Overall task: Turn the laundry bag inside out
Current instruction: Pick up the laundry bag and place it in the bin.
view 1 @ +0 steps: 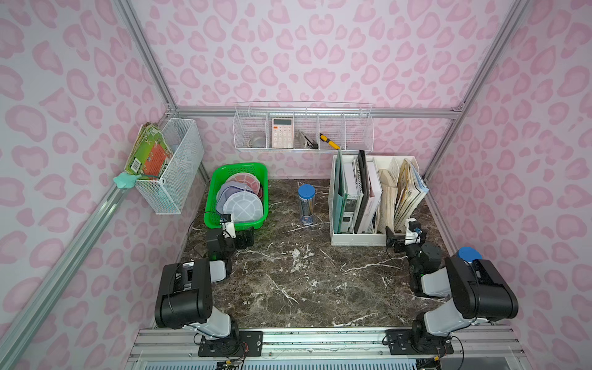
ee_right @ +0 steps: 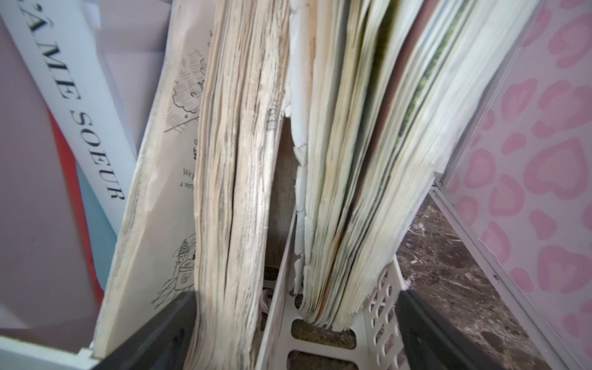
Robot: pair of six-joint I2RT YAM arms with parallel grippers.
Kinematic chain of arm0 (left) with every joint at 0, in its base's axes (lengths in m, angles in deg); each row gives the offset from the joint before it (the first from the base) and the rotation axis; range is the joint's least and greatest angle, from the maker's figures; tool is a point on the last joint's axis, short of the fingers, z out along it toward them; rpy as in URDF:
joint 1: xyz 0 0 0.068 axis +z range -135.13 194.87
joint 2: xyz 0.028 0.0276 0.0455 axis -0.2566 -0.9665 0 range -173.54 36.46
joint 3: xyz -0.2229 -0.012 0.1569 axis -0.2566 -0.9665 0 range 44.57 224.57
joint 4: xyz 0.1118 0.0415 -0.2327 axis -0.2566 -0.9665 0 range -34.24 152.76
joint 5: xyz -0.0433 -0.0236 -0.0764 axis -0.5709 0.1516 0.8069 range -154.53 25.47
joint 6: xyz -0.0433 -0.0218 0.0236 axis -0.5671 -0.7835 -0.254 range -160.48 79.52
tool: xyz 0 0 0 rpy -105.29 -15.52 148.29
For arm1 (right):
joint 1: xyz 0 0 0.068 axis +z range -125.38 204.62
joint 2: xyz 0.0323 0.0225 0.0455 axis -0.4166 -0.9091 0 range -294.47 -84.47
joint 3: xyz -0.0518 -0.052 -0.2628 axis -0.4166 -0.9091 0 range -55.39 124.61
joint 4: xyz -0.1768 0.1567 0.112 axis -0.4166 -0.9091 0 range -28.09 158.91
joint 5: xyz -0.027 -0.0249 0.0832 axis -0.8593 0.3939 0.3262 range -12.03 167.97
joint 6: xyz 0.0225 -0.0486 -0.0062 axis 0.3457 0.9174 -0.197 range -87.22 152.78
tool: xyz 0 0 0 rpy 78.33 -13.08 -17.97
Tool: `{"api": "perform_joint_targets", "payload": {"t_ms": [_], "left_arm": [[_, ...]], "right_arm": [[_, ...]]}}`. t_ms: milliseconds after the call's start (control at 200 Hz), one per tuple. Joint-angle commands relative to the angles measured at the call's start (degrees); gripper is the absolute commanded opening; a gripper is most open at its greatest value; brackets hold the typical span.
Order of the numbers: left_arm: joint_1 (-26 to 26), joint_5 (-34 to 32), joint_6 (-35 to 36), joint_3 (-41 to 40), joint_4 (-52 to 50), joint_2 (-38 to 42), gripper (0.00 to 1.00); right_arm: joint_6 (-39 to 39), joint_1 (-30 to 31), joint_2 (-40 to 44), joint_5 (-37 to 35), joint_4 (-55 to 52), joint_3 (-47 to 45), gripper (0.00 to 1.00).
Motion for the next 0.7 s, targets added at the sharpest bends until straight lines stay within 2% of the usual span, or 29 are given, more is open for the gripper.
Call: {"api": "perform_joint_targets", "payload": {"t_ms": [0,560,695], "left_arm": [[0.0,0.2,0.5,0.1,0.1,0.1,0.99],[0.1,0.2,0.4,0.1,0.1,0.2,0.99],[0.0,0.4,1.0,-0.1,0.8,0.4,0.99]], "right_arm": [[0.2,0.0,0.0,0.0,1.5,0.2,1.0],[0.1,-0.1,0.0,0.1,1.4,0.3,1.0],[-1.0,-0.5,0.2,-2.0,2.4,-0.3,1.0]]}}
